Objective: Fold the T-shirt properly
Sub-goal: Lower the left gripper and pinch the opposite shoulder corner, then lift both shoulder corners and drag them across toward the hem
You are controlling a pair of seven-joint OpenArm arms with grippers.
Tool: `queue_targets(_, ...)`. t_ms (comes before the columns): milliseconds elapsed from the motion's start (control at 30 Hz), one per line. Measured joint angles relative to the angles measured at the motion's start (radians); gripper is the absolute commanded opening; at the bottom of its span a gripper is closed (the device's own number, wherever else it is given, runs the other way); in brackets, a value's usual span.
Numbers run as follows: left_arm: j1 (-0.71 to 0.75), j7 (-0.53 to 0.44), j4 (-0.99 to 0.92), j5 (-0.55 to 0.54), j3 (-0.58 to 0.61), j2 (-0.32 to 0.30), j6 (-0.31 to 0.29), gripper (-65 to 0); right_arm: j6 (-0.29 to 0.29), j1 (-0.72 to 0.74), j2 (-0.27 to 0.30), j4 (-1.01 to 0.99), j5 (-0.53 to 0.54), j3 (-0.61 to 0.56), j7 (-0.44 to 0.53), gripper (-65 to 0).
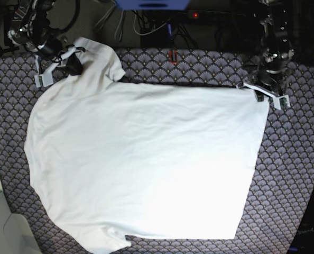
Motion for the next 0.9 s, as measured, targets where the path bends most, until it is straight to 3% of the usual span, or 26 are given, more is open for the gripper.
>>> queue_targets(100,-0.015,0.01,-0.003,0.003,0.0,0.001,0.007,-62.2,0.0,0.0,0.0,0.0,0.001,0.0,-0.003,-65.0)
queue_targets(333,0.004,0.014,0.026,0.007,0.0,0.001,0.008,-64.5,0.0,-0.009,0.021,0.027,-0.01,-0.004,-0.027,-65.0)
queue_targets(733,0.14,0.014,0.137,0.011,-0.001,-0.013,0.008,-64.5,-0.008,-0.121,0.024,0.188,-0.089,0.004,-0.085,-65.0)
queue_targets(900,0.206,0.014,0.195,0.012,-0.001,-0.015,0.008,-64.5,-0.012,-0.194,0.05,0.264,-0.091,-0.001,-0.006,-65.0)
